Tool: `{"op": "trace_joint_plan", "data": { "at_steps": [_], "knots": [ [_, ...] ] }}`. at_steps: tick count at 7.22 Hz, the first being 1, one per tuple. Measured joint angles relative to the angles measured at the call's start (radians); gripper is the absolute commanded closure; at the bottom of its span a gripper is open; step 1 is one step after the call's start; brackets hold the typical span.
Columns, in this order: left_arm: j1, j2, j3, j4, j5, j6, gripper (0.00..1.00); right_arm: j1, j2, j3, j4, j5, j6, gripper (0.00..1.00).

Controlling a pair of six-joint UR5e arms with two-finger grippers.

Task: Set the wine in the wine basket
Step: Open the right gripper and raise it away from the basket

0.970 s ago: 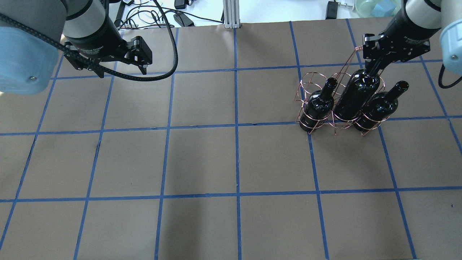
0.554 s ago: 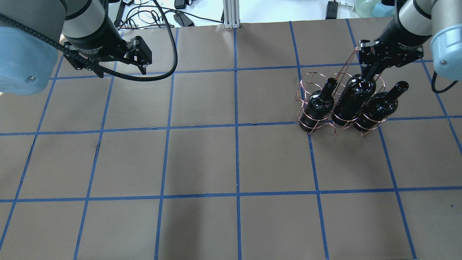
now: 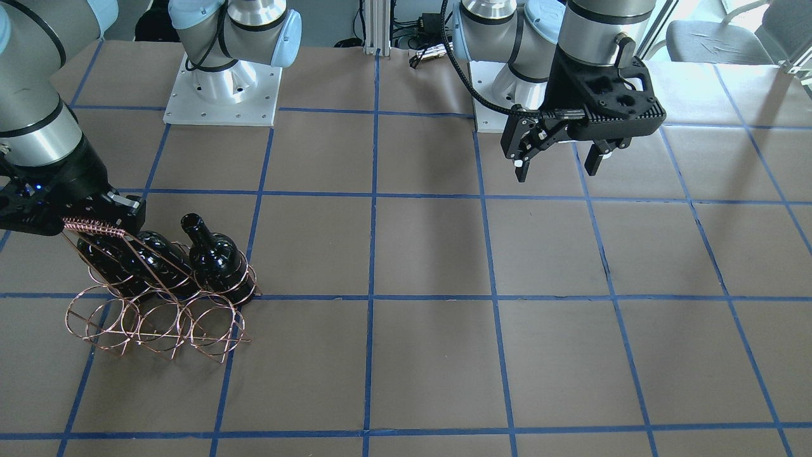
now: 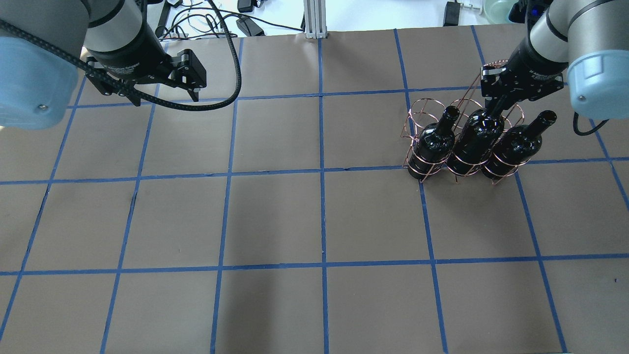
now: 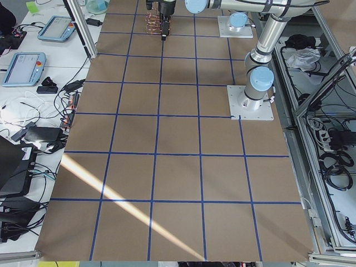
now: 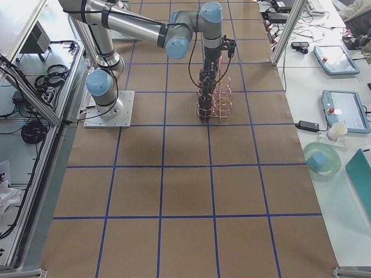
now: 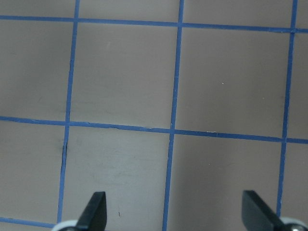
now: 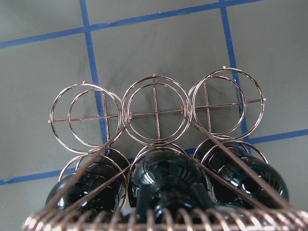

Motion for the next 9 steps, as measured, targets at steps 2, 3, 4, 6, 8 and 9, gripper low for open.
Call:
{"op": "trace_joint_plan", "data": {
  "at_steps": [2, 3, 4, 6, 8, 9],
  "knots": [
    [0.000, 0.001, 0.000, 0.000, 0.001, 0.000, 0.00, -0.001, 0.006, 0.009, -0.006, 0.001, 0.002, 0.11],
    [-0.001, 0.001, 0.000, 0.000, 0.001, 0.000, 0.00, -0.001, 0.008, 0.011, -0.005, 0.000, 0.004, 0.00],
    [0.000, 0.001, 0.000, 0.000, 0.001, 0.000, 0.00, -0.001, 0.007, 0.010, -0.001, -0.004, 0.004, 0.00],
    [0.000, 0.002, 0.000, 0.000, 0.001, 0.000, 0.00, 0.000, -0.012, -0.025, 0.048, -0.005, 0.003, 0.00],
    [0.000, 0.002, 0.000, 0.000, 0.001, 0.000, 0.00, 0.001, -0.061, -0.133, 0.227, -0.001, 0.003, 0.00],
    [0.000, 0.003, 0.000, 0.000, 0.001, 0.000, 0.00, 0.002, -0.098, -0.171, 0.315, 0.000, 0.003, 0.00]
  ]
}}
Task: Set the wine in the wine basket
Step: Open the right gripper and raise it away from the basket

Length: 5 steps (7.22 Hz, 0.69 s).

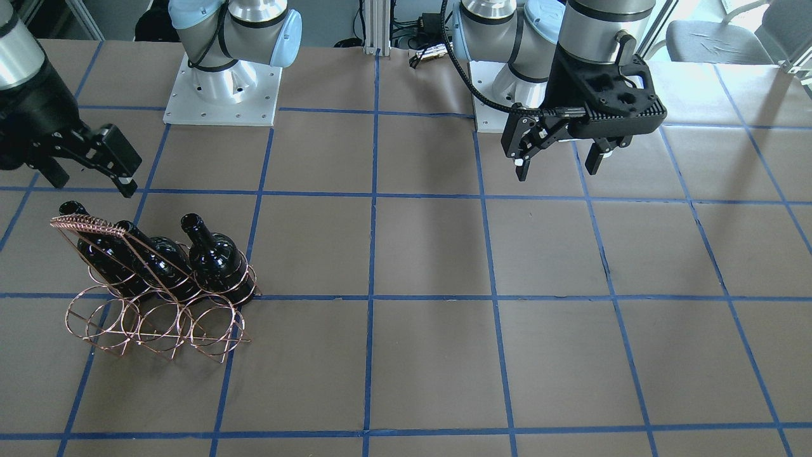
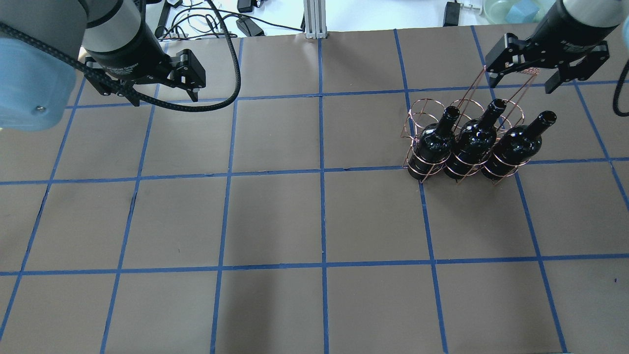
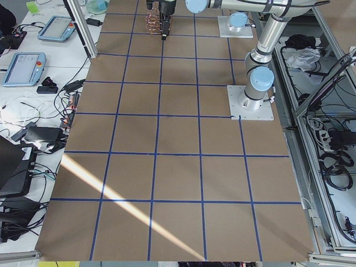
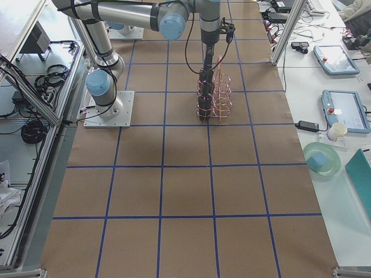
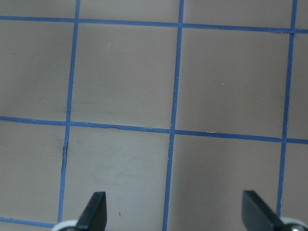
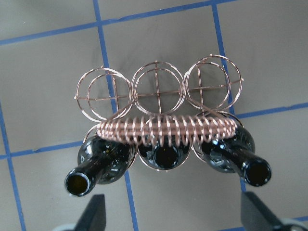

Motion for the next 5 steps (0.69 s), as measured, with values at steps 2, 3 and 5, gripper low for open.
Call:
{"op": "trace_joint_plan", "data": {
  "at_steps": [2, 3, 5],
  "knots": [
    [0.000, 0.000, 0.000, 0.000, 0.000, 0.000, 0.00, 0.018, -0.076, -0.023, 0.132, 0.009, 0.000, 0.00],
    [0.000, 0.001, 0.000, 0.000, 0.000, 0.000, 0.00, 0.039, -0.094, -0.026, 0.172, 0.022, 0.000, 0.00],
    [0.000, 0.001, 0.000, 0.000, 0.000, 0.000, 0.00, 0.106, -0.097, -0.057, 0.205, 0.032, 0.018, 0.00]
  ]
}}
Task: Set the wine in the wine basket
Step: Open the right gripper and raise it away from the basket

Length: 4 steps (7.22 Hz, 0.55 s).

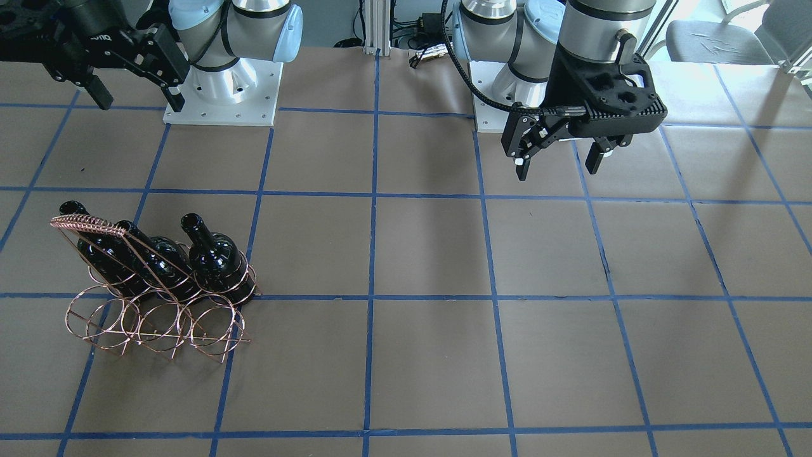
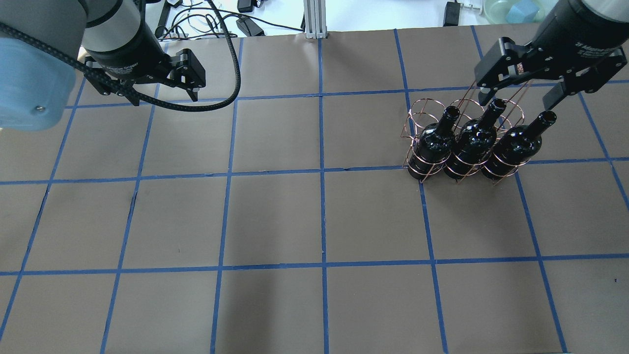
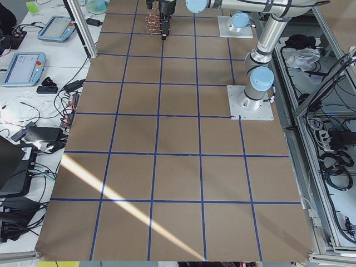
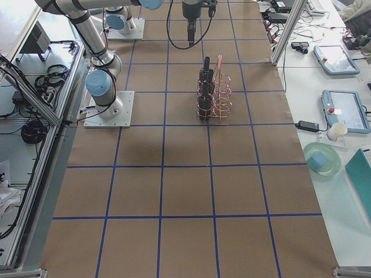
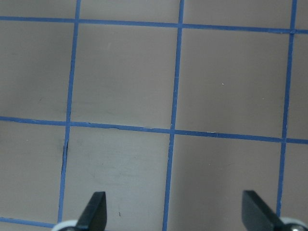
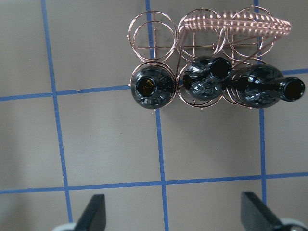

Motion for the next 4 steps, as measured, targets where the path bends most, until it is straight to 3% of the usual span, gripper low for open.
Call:
{"op": "trace_joint_plan", "data": {
  "at_steps": [4],
  "knots": [
    [0.000, -0.001, 0.000, -0.002, -0.001, 0.002, 0.00, 0.095, 0.010, -0.030, 0.038, -0.028, 0.057, 0.00]
  ]
}}
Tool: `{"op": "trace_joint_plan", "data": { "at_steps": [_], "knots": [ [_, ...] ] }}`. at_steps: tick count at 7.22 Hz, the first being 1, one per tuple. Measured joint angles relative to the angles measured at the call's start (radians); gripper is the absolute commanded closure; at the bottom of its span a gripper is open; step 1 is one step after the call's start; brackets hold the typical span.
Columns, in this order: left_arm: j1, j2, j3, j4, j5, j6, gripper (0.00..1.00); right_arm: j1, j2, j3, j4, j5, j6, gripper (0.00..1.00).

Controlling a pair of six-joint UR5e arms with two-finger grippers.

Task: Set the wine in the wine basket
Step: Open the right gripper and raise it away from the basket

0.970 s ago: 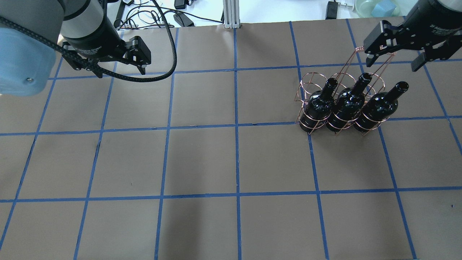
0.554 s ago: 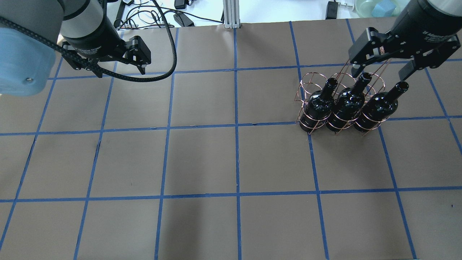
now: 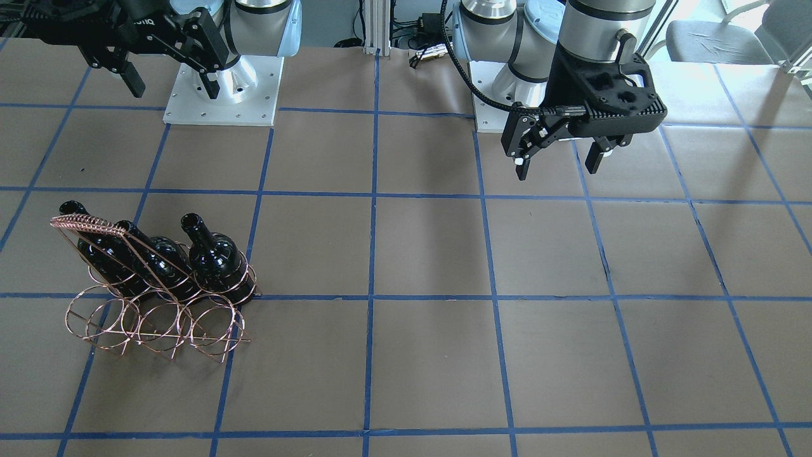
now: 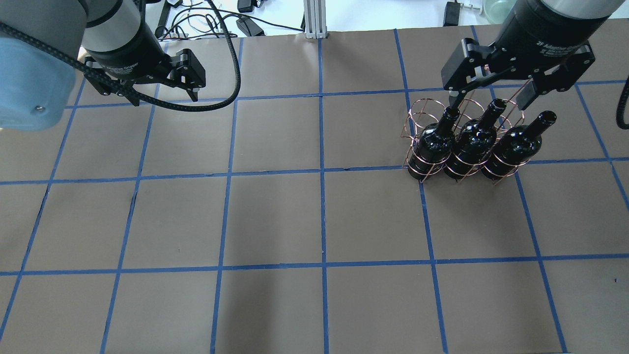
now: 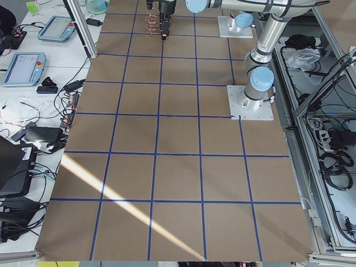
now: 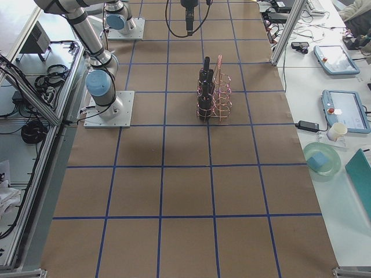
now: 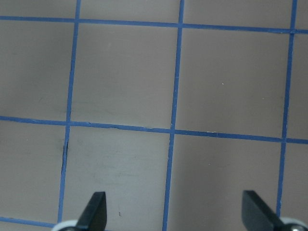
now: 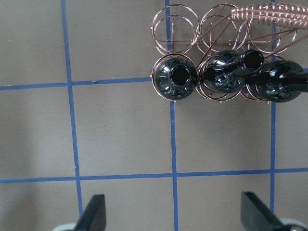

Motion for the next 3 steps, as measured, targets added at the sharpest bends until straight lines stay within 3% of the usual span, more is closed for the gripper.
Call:
{"op": "trace_joint_plan", "data": {
  "at_steps": [3],
  "knots": [
    [0.005, -0.004, -0.002, -0.027, -0.077, 0.046, 0.00, 0.005, 0.002, 0.004, 0.023, -0.025, -0.013, 0.00]
  ]
}}
